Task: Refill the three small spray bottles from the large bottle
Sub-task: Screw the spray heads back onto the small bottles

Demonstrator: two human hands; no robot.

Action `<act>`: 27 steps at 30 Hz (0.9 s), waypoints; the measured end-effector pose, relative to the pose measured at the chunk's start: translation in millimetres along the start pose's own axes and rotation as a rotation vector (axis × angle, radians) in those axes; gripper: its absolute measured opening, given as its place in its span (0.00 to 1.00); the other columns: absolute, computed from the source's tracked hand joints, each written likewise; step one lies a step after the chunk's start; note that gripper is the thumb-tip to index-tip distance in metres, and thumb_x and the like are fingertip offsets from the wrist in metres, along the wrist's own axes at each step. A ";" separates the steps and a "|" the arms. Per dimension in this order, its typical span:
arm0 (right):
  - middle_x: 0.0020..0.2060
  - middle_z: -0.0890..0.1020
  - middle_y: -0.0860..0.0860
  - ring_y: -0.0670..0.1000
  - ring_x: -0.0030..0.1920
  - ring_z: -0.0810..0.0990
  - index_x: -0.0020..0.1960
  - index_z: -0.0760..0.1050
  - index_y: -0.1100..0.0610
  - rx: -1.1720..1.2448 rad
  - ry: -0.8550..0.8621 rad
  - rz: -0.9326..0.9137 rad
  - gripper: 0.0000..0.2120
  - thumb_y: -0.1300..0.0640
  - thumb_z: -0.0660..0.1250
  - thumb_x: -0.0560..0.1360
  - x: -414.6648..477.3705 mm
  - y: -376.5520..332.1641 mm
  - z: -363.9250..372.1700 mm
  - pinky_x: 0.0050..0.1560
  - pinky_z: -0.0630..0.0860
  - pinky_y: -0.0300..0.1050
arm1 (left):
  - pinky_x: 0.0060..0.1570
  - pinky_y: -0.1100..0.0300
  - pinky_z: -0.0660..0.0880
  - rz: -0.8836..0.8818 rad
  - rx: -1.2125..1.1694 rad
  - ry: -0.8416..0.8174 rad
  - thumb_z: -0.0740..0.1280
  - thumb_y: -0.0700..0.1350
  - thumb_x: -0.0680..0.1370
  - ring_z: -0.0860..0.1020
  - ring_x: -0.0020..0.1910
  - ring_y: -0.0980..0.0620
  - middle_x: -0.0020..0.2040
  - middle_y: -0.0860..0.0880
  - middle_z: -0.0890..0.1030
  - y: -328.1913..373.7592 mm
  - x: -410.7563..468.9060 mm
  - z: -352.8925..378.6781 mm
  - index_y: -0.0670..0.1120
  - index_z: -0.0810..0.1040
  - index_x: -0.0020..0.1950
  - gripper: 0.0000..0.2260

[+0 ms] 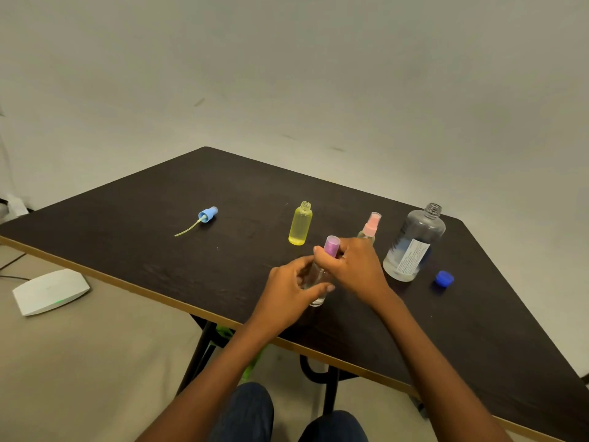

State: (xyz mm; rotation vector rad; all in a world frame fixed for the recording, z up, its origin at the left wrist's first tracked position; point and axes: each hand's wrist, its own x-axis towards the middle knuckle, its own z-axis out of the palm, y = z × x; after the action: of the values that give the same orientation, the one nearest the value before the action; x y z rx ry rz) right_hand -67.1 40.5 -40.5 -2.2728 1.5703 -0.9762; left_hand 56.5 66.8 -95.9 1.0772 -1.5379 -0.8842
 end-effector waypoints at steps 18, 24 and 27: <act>0.30 0.73 0.45 0.46 0.34 0.73 0.35 0.69 0.50 0.009 -0.080 0.061 0.15 0.41 0.63 0.73 -2.1 4.0 -0.3 0.40 0.72 0.44 | 0.52 0.68 0.75 0.001 0.027 -0.061 0.71 0.44 0.73 0.78 0.53 0.59 0.51 0.56 0.79 0.0 0.9 -3.3 0.46 0.73 0.64 0.20; 0.26 0.75 0.56 0.53 0.31 0.74 0.31 0.73 0.64 0.019 -0.081 0.040 0.21 0.49 0.65 0.75 5.6 3.9 1.8 0.37 0.73 0.53 | 0.57 0.60 0.77 -0.018 0.032 -0.030 0.72 0.45 0.72 0.79 0.56 0.55 0.55 0.50 0.81 -1.6 1.0 -1.7 0.46 0.73 0.66 0.23; 0.24 0.72 0.51 0.48 0.29 0.72 0.28 0.69 0.58 -0.019 -0.027 0.073 0.19 0.50 0.63 0.75 0.4 0.8 6.5 0.36 0.72 0.49 | 0.54 0.62 0.78 0.019 0.069 -0.002 0.72 0.44 0.72 0.80 0.52 0.56 0.51 0.52 0.82 -1.0 0.4 0.2 0.46 0.74 0.63 0.20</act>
State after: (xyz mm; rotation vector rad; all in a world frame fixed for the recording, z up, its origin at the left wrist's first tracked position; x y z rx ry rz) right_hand -63.5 38.6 -45.6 -2.2144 1.6453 -0.9131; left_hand 56.5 66.1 -96.7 1.1100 -1.5874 -0.8242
